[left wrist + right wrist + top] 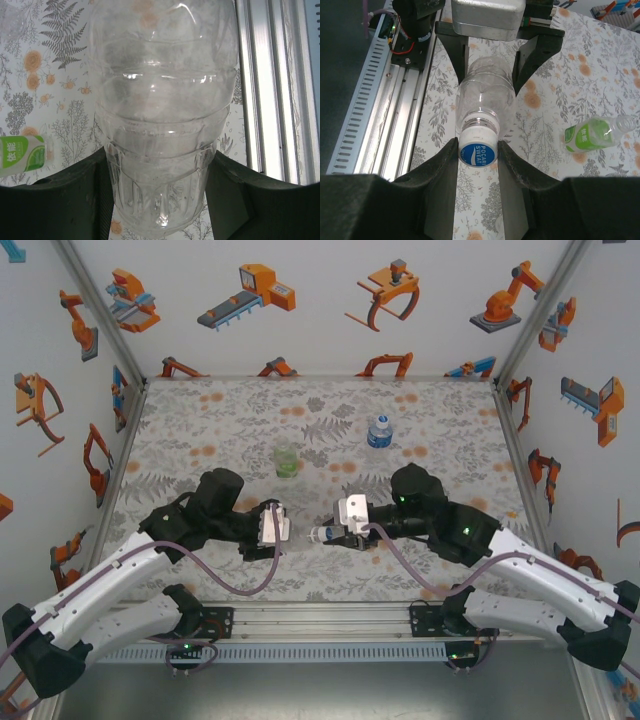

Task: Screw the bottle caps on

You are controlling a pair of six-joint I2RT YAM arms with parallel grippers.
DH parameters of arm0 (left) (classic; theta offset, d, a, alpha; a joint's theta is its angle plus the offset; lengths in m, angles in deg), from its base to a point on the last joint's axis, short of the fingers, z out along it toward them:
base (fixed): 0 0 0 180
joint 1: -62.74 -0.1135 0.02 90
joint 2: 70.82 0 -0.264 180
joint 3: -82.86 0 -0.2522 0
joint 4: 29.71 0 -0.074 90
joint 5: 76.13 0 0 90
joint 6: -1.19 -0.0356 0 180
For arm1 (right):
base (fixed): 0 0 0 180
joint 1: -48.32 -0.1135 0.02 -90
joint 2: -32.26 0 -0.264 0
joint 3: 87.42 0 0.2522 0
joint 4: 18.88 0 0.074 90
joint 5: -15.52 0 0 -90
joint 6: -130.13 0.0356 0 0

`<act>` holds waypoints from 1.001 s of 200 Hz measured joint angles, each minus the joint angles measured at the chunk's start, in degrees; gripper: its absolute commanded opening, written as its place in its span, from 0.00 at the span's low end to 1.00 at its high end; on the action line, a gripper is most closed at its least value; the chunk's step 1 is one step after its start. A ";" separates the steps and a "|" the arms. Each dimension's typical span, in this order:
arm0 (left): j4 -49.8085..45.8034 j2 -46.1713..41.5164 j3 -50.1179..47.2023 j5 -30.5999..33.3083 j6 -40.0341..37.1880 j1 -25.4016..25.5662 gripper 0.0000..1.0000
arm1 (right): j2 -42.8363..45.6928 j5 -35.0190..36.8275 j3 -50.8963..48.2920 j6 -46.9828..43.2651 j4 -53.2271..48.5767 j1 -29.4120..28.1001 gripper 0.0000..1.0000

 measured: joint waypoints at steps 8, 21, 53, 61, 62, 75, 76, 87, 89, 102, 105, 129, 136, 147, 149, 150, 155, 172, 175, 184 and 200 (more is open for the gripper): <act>0.00 0.00 0.00 0.02 0.00 0.00 0.00 | 0.11 0.17 -0.17 -0.02 0.20 -0.07 0.08; 0.02 -0.02 0.00 0.04 0.22 0.00 0.00 | 0.33 0.50 -0.52 0.00 0.52 -0.11 0.08; 0.09 0.00 0.00 0.02 1.11 0.00 0.00 | 0.59 1.36 -0.90 0.00 1.38 -0.42 0.07; 0.28 0.00 0.00 -0.02 1.33 0.00 0.00 | 0.59 1.38 -0.90 0.00 1.62 -0.44 0.06; 0.28 0.00 0.00 -0.04 1.33 0.00 0.00 | 0.59 1.38 -0.90 0.00 1.64 -0.44 0.06; 0.48 0.00 0.00 -0.04 1.66 0.00 0.00 | 0.59 1.55 -0.90 0.00 1.73 -0.46 0.05; 0.48 0.00 0.00 -0.04 1.73 0.00 0.00 | 0.59 1.55 -0.90 0.00 1.73 -0.46 0.05; 0.46 0.00 0.00 -0.04 2.01 0.00 0.00 | 0.57 1.62 -0.90 0.00 1.73 -0.48 0.05; 0.46 0.00 0.00 -0.04 2.01 0.00 0.00 | 0.57 1.62 -0.90 0.00 1.73 -0.48 0.05; 0.46 0.00 0.00 -0.04 2.25 0.00 0.00 | 0.55 1.77 -0.90 0.00 1.75 -0.52 0.04; 0.46 0.00 0.00 -0.04 2.27 0.00 0.00 | 0.52 1.77 -0.90 -0.02 1.77 -0.52 0.04; 0.44 0.00 0.00 -0.04 2.47 0.00 0.00 | 0.48 1.81 -0.90 -0.13 1.77 -0.59 0.02; 0.37 0.00 0.00 -0.04 2.47 0.00 0.00 | 0.39 1.86 -0.90 -0.17 1.77 -0.70 0.02; 0.04 0.04 0.00 0.00 2.56 0.00 0.00 | 0.17 1.88 -0.87 -0.20 1.75 -0.74 0.01; 0.00 0.07 0.00 0.00 2.60 0.00 0.00 | 0.15 1.88 -0.87 -0.22 1.75 -0.74 0.01; -0.02 0.07 0.00 0.00 2.62 0.00 0.00 | 0.11 1.88 -0.85 -0.22 1.73 -0.74 0.01; -0.17 0.11 0.00 0.02 2.67 0.00 0.00 | 0.00 1.88 -0.85 -0.31 1.70 -0.74 0.01; -0.68 0.28 0.00 0.04 2.93 0.00 0.00 | -0.52 1.97 -0.68 -0.63 1.53 -0.85 0.00; -0.76 0.35 0.00 0.04 3.04 0.00 0.00 | -0.66 1.97 -0.57 -0.81 1.40 -0.87 0.00; -0.90 0.46 0.02 0.04 3.13 0.00 0.00 | -0.98 2.03 -0.33 -1.05 1.14 -1.01 0.00; -1.27 0.70 0.02 0.04 3.39 0.00 0.00 | -1.44 2.43 -0.07 -1.36 0.74 -1.22 0.00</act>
